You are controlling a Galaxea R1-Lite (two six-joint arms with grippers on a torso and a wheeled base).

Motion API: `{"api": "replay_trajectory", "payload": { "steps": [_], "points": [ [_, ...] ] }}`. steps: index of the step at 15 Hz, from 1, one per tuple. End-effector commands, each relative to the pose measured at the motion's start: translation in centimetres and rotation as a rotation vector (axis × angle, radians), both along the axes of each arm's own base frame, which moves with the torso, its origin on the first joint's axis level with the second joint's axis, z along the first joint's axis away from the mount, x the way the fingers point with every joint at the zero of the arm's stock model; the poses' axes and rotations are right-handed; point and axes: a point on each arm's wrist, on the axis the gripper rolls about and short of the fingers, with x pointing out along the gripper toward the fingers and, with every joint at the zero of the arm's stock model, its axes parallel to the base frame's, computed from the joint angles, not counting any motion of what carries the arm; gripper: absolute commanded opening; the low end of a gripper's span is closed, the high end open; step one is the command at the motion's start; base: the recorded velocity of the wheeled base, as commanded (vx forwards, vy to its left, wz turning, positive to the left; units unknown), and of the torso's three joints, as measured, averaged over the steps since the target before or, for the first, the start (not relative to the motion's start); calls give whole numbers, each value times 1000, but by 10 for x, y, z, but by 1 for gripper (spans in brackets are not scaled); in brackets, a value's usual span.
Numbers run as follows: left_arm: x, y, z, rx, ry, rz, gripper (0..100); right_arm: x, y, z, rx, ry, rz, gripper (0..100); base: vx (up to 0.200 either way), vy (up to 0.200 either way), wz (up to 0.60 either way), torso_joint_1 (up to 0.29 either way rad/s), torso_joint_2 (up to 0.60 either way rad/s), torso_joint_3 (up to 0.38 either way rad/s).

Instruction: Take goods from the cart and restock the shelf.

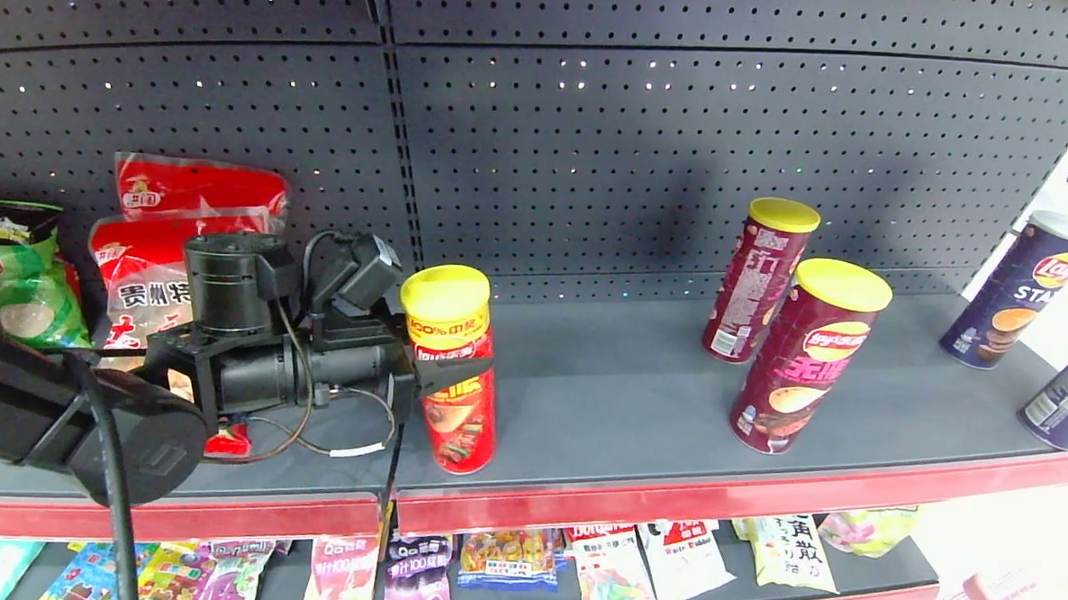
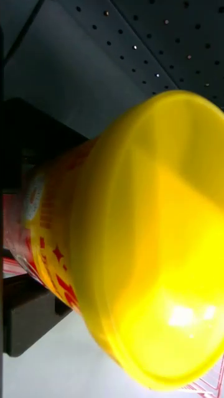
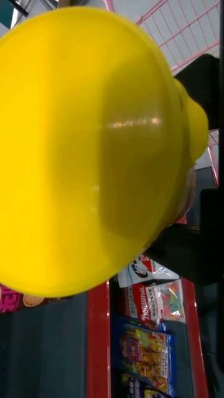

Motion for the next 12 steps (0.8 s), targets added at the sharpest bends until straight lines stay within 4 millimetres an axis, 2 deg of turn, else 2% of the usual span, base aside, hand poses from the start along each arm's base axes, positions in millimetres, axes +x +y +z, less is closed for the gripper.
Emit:
{"api": "replay_trajectory", "payload": {
  "steps": [1,12],
  "points": [
    [-2,1,0,1,4,1,0,0,0,0,0,2,0,0,0,0,0,0,0,0],
    [-11,4,-2,16,14,47,0,0,0,-1,0,2,-1,0,0,0,0,0,0,0]
  ]
}}
